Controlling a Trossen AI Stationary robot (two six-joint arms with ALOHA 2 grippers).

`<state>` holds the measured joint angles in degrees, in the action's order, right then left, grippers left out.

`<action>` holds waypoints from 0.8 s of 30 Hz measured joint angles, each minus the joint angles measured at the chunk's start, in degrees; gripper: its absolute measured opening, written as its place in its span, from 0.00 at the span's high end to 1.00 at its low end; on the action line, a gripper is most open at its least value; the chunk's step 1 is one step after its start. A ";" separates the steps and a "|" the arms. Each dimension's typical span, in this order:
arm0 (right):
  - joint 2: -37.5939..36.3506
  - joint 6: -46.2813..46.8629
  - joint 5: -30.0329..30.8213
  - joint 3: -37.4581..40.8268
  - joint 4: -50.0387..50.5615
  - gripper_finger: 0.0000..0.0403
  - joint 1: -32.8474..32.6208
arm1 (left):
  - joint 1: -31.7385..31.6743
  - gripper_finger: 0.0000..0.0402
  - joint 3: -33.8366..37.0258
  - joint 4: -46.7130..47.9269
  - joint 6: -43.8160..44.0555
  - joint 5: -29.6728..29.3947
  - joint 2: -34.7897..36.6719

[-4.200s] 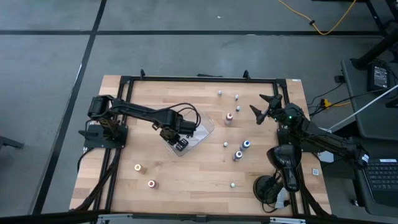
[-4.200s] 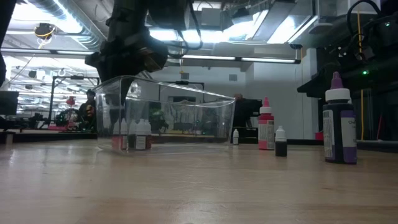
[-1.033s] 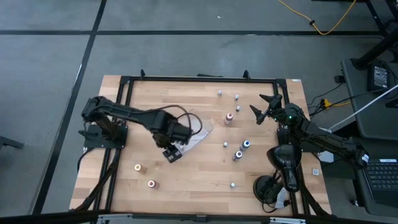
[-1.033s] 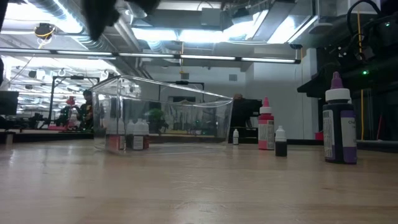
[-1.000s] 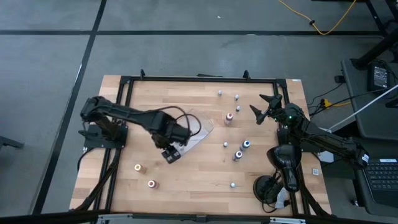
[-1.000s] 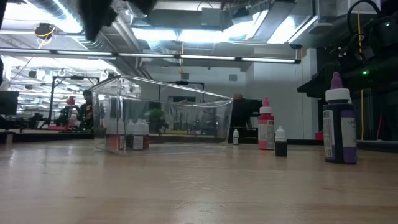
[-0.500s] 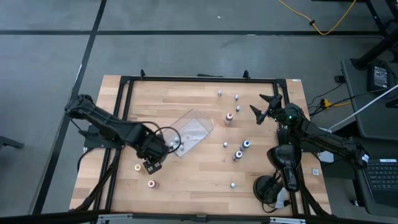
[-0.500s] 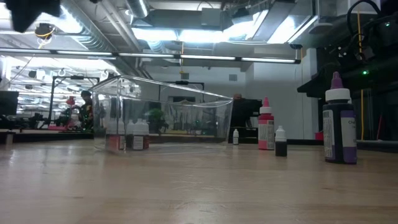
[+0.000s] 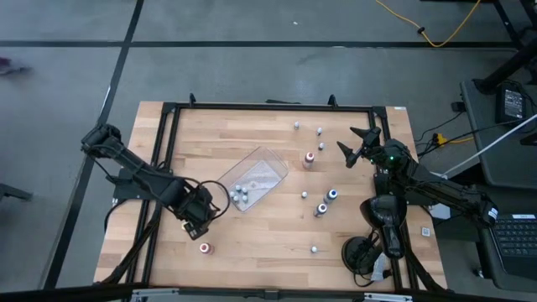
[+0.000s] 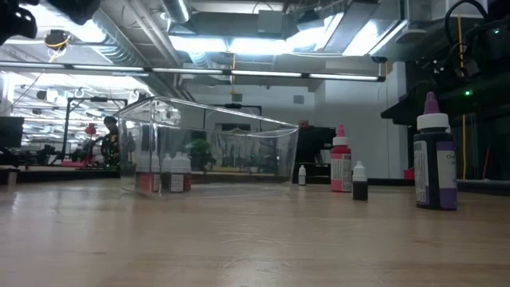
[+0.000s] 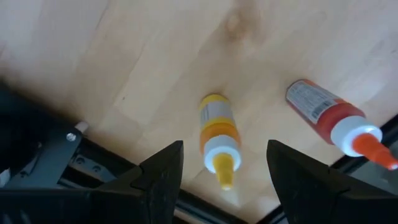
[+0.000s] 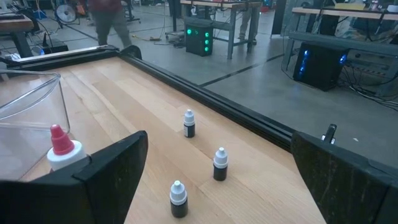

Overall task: Pick & Place food coloring
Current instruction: Put the large yellow food coloring bottle into the transparent bin

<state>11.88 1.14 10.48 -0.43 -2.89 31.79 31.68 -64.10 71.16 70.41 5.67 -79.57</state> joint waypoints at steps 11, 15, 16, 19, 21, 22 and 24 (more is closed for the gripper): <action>-0.02 -0.07 0.00 0.01 0.01 0.02 0.00 | 3.98 0.44 4.76 -4.33 5.18 -1.02 0.19; -0.02 -0.10 0.00 0.01 0.01 0.02 0.00 | 4.70 0.44 6.06 -5.42 6.23 -1.01 0.22; -0.02 -0.10 0.00 0.00 0.01 0.02 0.00 | 4.89 0.44 6.54 -6.02 6.65 -0.83 0.22; -0.02 -0.10 -0.02 0.02 0.00 0.02 0.00 | 6.15 0.44 7.59 -8.59 8.09 -0.56 0.24; -0.02 -0.10 -0.01 0.00 0.02 0.02 0.00 | 6.88 0.44 7.83 -9.68 8.85 -0.52 0.22; -0.02 -0.10 -0.01 0.01 0.01 0.02 0.00 | 7.11 0.44 8.03 -10.23 9.27 -0.55 0.22; -0.02 -0.11 0.00 0.02 0.00 0.02 0.00 | 7.38 0.44 8.41 -10.17 10.29 -0.53 0.22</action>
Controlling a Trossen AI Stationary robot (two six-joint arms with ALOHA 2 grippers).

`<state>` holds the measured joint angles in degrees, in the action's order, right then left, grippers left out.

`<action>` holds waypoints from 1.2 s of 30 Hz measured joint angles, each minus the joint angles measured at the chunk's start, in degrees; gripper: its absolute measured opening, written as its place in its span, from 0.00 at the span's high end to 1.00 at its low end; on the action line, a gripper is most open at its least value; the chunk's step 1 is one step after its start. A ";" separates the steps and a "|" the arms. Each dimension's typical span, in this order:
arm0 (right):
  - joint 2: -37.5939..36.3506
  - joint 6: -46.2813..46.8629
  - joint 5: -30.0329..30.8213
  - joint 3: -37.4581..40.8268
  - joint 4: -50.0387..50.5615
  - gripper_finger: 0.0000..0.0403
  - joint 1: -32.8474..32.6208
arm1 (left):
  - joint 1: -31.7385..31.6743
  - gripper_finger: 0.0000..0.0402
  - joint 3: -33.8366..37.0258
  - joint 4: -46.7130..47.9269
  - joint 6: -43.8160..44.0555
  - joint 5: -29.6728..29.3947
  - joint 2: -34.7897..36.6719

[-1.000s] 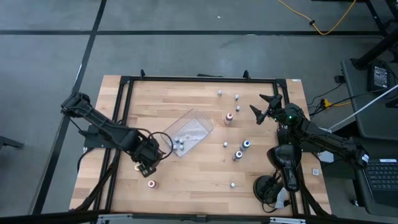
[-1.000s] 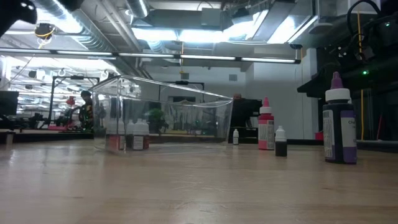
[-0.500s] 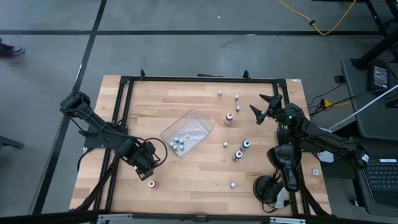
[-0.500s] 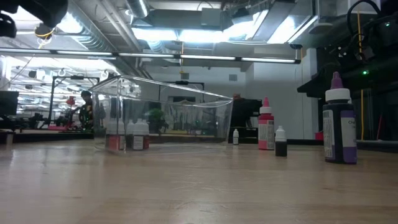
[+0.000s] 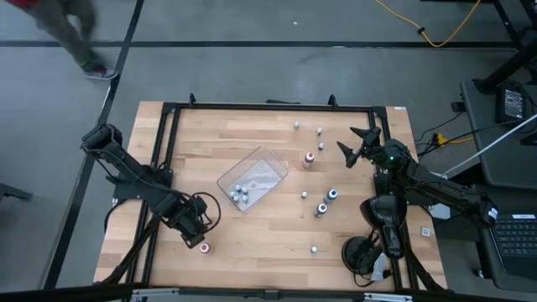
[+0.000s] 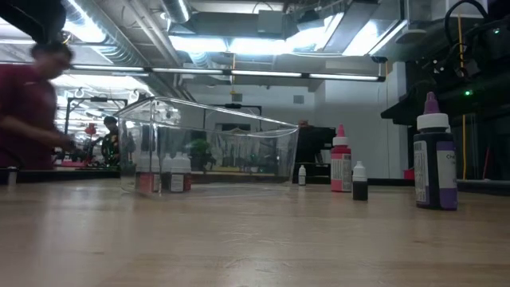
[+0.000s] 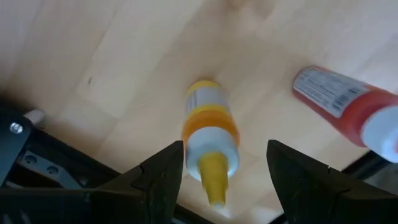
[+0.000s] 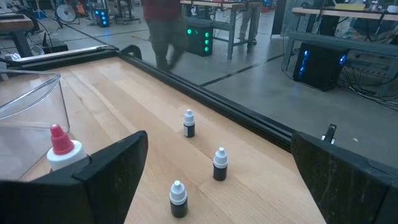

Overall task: Pick & Place food coloring
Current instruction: Put the large yellow food coloring bottle into the transparent bin

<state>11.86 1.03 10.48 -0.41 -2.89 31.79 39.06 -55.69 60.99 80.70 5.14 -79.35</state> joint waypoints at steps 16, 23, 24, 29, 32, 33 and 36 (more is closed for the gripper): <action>0.00 -0.04 0.00 -0.02 0.00 0.02 0.00 | 0.38 0.71 0.05 0.05 0.62 -0.08 0.00; 0.00 -0.04 -0.01 0.00 0.00 0.02 0.00 | 0.29 0.73 -0.26 0.58 0.62 -0.04 0.04; 0.00 -0.04 0.00 -0.02 0.00 0.02 0.00 | 0.18 0.72 -0.62 1.15 0.61 -0.05 0.04; 0.00 -0.04 0.00 -0.02 0.02 0.02 0.02 | -1.43 0.72 -4.42 7.17 -0.84 -0.56 0.13; 0.00 -0.04 0.00 -0.01 0.02 0.02 0.02 | -2.81 0.73 -7.78 10.77 -2.68 -0.58 0.13; 0.00 -0.04 0.00 -0.01 0.00 0.02 0.00 | -3.30 0.73 -8.94 12.09 -3.33 -0.65 0.13; 0.00 -0.04 0.00 -0.01 0.00 0.02 0.01 | -4.56 0.73 -13.21 15.97 -4.66 -1.33 0.13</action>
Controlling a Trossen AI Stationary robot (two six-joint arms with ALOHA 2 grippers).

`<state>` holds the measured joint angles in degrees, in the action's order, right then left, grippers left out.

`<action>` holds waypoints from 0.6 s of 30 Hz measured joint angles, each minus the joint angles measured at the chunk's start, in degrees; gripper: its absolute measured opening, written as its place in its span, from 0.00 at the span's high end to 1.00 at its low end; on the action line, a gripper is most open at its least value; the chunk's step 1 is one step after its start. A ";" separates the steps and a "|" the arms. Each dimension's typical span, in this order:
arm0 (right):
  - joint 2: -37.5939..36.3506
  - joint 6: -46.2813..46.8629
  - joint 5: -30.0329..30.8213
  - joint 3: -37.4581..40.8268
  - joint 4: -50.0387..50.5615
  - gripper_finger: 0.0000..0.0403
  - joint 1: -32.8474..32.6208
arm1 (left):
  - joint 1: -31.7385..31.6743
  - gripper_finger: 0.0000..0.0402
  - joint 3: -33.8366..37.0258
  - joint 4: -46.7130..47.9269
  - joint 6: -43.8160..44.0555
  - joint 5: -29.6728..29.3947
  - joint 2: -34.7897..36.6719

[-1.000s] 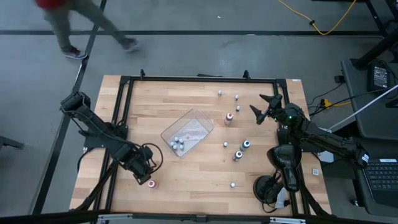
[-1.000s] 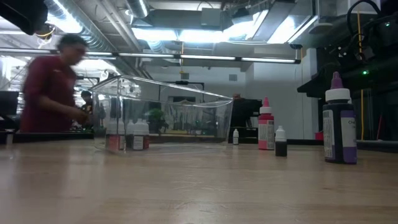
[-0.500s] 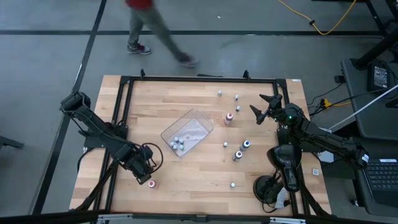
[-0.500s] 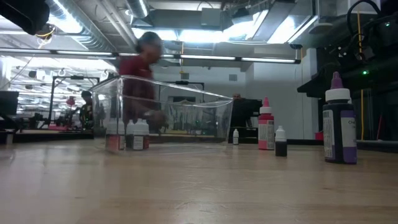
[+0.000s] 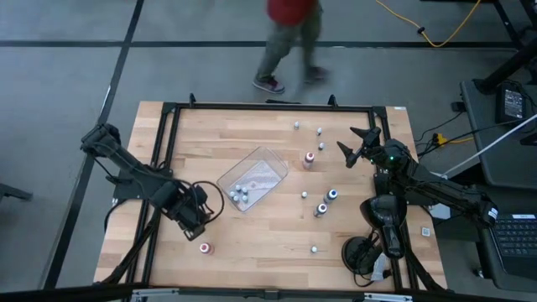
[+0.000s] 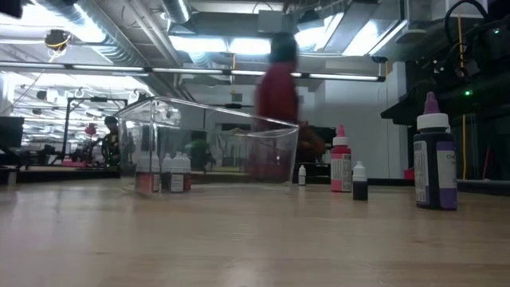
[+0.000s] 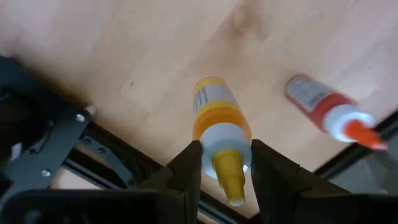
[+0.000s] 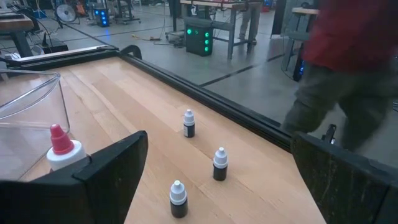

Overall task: Pick & Place food coloring
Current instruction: Put the large yellow food coloring bottle into the transparent bin

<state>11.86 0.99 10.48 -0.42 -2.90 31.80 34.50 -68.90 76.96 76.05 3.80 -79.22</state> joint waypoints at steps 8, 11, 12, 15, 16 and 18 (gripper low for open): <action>0.00 0.00 -0.01 0.01 0.00 0.02 -0.01 | -3.44 0.73 -11.73 11.76 -3.49 -0.88 0.00; 0.00 0.04 0.00 0.02 0.00 0.02 0.01 | -5.93 0.73 -15.11 13.11 -5.38 -1.22 -0.20; 0.00 0.02 -0.01 0.00 0.00 0.02 0.01 | -7.06 0.73 -16.13 13.14 -6.38 -1.29 -0.46; 0.00 0.03 0.00 -0.01 0.01 0.02 0.01 | -11.07 0.73 -19.25 13.06 -10.37 -1.74 -2.16; 0.00 0.06 0.00 -0.01 0.02 0.02 0.01 | -12.49 0.73 -20.32 13.10 -11.91 -1.74 -2.92; 0.00 0.02 0.00 0.01 0.00 0.02 -0.01 | -15.28 0.73 -22.49 13.08 -15.13 -1.80 -4.89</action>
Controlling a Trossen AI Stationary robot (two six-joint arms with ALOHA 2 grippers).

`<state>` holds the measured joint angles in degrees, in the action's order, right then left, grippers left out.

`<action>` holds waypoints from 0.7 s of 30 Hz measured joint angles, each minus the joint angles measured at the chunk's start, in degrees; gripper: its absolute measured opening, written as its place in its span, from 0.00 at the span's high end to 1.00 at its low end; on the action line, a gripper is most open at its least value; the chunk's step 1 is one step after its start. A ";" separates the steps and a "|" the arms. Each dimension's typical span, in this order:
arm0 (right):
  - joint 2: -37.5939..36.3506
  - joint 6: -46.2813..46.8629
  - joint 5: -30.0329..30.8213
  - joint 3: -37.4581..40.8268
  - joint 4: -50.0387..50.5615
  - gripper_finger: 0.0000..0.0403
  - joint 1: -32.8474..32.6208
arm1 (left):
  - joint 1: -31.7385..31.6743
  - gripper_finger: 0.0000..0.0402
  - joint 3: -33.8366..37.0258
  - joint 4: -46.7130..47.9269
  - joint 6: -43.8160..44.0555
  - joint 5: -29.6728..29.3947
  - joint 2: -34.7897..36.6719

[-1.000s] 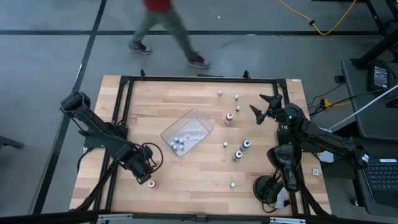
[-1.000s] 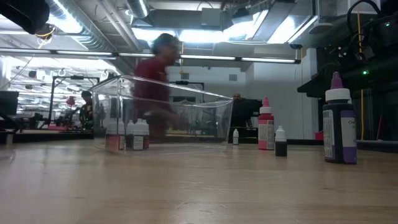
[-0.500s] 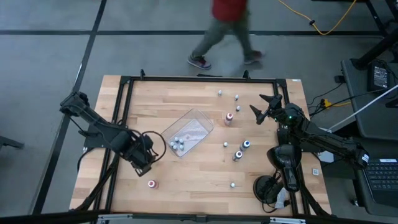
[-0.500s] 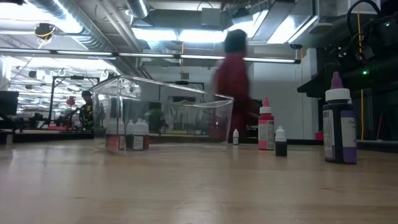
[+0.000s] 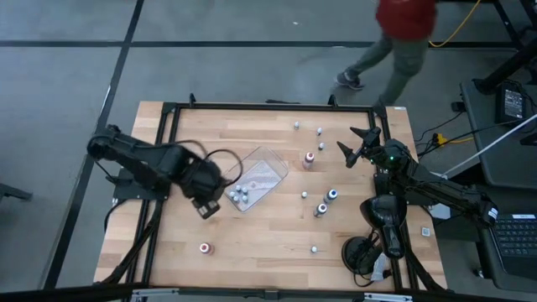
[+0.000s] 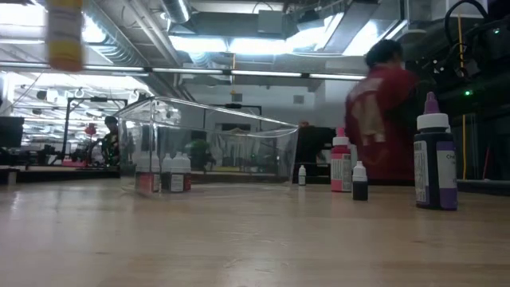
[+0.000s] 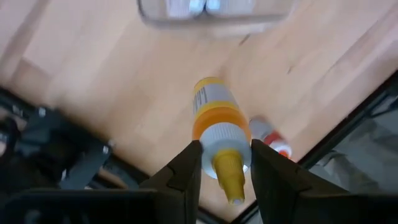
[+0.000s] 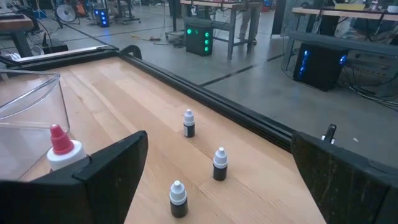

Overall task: Pick & Place food coloring
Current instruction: Put the large yellow food coloring bottle into the transparent bin

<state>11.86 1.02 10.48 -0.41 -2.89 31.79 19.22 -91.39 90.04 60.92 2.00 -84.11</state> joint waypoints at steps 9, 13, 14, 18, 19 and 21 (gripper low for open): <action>0.01 0.04 0.00 -0.02 0.00 0.02 0.00 | -12.09 0.73 -10.05 -0.14 -14.76 -0.99 -9.63; 0.00 0.09 0.00 -0.02 0.00 0.02 0.00 | -17.12 0.73 -14.01 -0.16 -20.82 -1.19 -14.46; 0.00 0.05 0.00 -0.01 0.02 0.02 0.02 | -18.28 0.73 -14.90 -0.05 -22.17 -1.30 -15.65; 0.00 0.14 0.00 0.00 0.02 0.02 0.02 | -22.46 0.73 -18.62 -0.05 -27.14 -2.59 -20.46; 0.00 0.09 0.00 0.00 0.01 0.02 0.02 | -23.36 0.73 -19.54 0.00 -28.11 -2.78 -21.63; 0.00 0.04 0.00 -0.02 0.02 0.02 0.00 | -24.97 0.73 -21.15 -0.11 -30.08 -3.57 -23.68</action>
<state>11.86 1.06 10.48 -0.43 -2.87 31.79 -5.76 -112.54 89.93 30.84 -1.57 -107.79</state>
